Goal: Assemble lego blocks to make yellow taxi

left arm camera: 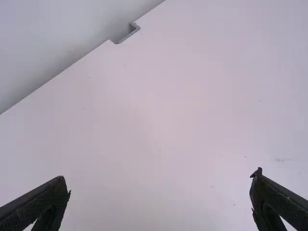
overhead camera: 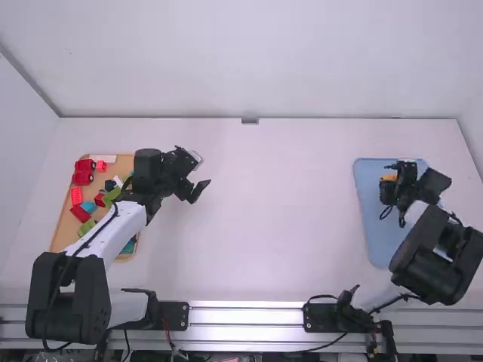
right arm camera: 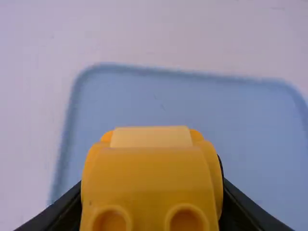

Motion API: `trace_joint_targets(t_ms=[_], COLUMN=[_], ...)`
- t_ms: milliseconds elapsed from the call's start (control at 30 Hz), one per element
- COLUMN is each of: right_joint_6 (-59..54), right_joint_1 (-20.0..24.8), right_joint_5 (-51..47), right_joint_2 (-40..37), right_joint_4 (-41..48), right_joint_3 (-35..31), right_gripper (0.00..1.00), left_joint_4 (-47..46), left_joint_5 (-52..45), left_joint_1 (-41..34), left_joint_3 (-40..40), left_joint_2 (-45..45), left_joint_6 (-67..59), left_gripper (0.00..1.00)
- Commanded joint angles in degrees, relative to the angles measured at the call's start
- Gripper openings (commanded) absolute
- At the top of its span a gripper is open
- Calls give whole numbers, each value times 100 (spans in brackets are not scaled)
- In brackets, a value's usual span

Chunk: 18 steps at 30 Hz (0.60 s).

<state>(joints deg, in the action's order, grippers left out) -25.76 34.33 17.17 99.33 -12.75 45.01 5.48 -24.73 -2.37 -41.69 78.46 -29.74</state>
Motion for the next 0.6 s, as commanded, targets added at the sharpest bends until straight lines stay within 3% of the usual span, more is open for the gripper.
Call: trace_joint_targets(t_ms=[0, 167, 333, 567], right_joint_6=[623, 627, 647, 629], right_joint_1=[175, 380, 511, 197], right_joint_5=[-262, -374, -374, -831], right_joint_2=[57, 55, 55, -280], right_joint_4=[-7, 249, 468, 1696], right_joint_3=[-94, -149, -83, 413], right_gripper=[49, 53, 99, 99], left_joint_4=[24, 83, 70, 72], left_joint_5=[17, 20, 37, 317], left_joint_1=[13, 13, 11, 0], left_joint_3=[-2, -2, -2, -4], left_joint_2=[-105, -105, -107, -225], left_joint_6=[87, 621, 636, 802], left_gripper=[99, 99, 99, 99])
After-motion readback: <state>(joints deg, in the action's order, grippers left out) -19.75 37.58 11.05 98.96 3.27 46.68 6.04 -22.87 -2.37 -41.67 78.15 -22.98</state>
